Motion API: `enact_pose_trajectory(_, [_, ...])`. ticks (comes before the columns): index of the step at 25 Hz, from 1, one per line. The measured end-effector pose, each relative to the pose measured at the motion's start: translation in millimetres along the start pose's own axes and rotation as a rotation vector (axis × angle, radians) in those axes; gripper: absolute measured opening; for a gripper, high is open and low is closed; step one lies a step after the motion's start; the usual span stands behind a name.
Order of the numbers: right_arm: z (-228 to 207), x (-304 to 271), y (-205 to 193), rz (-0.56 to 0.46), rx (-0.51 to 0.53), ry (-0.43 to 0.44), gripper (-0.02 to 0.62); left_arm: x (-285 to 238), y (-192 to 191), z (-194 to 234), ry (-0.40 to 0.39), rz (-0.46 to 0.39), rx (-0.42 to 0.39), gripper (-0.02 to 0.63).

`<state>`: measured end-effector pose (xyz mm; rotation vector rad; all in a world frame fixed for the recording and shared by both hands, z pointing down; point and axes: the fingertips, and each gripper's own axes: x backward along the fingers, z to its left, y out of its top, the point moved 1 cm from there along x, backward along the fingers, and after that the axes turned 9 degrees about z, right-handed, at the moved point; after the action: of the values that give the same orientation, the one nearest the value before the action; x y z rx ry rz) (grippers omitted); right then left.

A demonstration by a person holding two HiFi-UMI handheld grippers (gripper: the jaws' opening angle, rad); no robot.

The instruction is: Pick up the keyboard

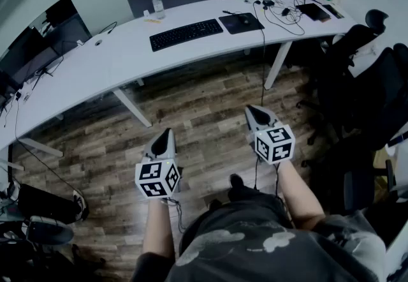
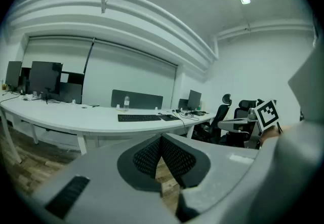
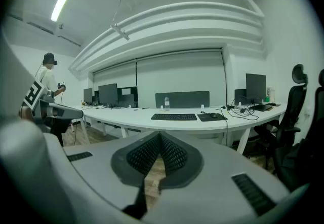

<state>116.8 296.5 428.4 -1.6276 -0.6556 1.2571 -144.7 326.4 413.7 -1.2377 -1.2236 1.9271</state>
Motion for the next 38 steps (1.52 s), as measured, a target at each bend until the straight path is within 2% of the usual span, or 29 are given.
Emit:
enact_pose_trajectory(12, [20, 3, -19, 0.012, -0.034, 0.002, 0.0, 22, -31, 19, 0.003, 0.022, 0.036, 0.002])
enact_pose_trajectory(19, [2, -11, -30, 0.01, -0.087, 0.0, 0.0, 1, -28, 25, 0.002, 0.035, 0.035, 0.002])
enact_pose_trajectory(27, [-66, -89, -24, 0.013, -0.144, 0.012, 0.0, -83, -5, 30, 0.025, 0.069, 0.007, 0.002])
enact_pose_trajectory(38, [-177, -219, 31, 0.023, -0.153, 0.083, 0.0, -226, 63, 35, 0.084, 0.096, -0.009, 0.002])
